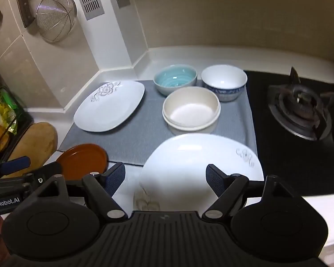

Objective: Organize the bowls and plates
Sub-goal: 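Position the left gripper over the rim of the terracotta-orange plate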

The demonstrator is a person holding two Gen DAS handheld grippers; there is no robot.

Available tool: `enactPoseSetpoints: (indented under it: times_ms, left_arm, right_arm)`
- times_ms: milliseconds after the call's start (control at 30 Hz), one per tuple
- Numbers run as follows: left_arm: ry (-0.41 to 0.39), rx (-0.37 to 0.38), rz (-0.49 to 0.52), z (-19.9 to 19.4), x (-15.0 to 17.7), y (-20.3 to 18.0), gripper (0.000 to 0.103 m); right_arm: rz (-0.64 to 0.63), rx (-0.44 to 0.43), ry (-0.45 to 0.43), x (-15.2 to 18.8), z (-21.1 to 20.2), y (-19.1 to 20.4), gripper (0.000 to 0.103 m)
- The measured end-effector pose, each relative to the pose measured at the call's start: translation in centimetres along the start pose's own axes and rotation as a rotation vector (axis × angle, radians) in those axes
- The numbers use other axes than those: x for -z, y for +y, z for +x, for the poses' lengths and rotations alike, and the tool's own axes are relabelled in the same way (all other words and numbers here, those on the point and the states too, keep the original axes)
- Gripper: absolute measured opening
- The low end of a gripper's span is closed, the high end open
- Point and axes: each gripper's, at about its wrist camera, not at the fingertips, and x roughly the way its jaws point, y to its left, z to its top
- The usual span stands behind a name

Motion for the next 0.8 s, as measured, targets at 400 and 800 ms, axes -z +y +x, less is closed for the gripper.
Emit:
enactPoseSetpoints:
  times_ms: [400, 800]
  left_arm:
    - [0.029, 0.053, -0.008, 0.6, 0.5, 0.9, 0.092]
    - [0.026, 0.09, 0.034, 1.1, 0.3, 1.5, 0.088]
  right_arm:
    - [-0.002, 0.044, 0.008, 0.3, 1.1, 1.8, 0.082]
    - [0.023, 0.09, 0.019, 0.7, 1.0, 1.9, 0.067]
